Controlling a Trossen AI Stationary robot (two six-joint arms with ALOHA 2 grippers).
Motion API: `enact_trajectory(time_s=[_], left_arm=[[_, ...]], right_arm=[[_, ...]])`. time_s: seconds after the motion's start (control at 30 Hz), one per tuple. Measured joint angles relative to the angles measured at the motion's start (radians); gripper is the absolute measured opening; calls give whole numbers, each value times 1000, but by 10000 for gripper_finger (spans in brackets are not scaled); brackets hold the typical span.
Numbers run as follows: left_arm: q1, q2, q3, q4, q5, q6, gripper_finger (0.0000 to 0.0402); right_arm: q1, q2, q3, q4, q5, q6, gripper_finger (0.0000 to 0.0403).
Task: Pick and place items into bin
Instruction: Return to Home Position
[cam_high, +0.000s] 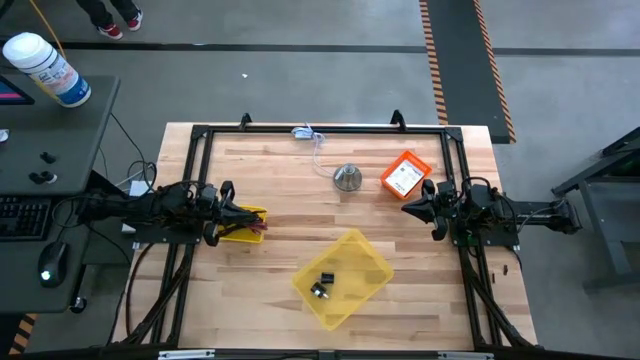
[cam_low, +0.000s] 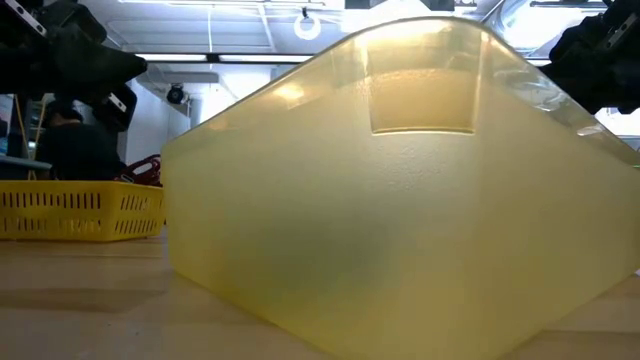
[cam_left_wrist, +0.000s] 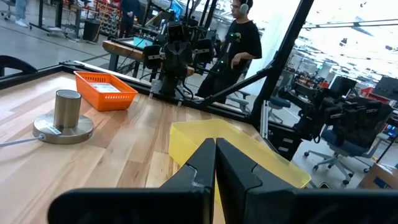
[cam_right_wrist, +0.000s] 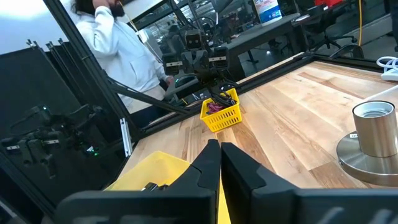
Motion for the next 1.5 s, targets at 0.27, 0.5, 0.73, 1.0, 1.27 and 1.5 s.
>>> enact_trajectory(time_s=[0.27, 0.5, 0.73, 1.0, 1.27, 1.5], left_arm=[[0, 0, 0, 0, 0, 0, 1], [0, 0, 0, 0, 0, 0, 1], [0, 0, 0, 0, 0, 0, 1], [0, 0, 0, 0, 0, 0, 1], [0, 0, 0, 0, 0, 0, 1], [0, 0, 0, 0, 0, 0, 1]], right_arm=[[0, 0, 0, 0, 0, 0, 5], [0, 0, 0, 0, 0, 0, 5], [0, 0, 0, 0, 0, 0, 4], [0, 0, 0, 0, 0, 0, 6], [0, 0, 0, 0, 0, 0, 4], [0, 0, 0, 0, 0, 0, 5]])
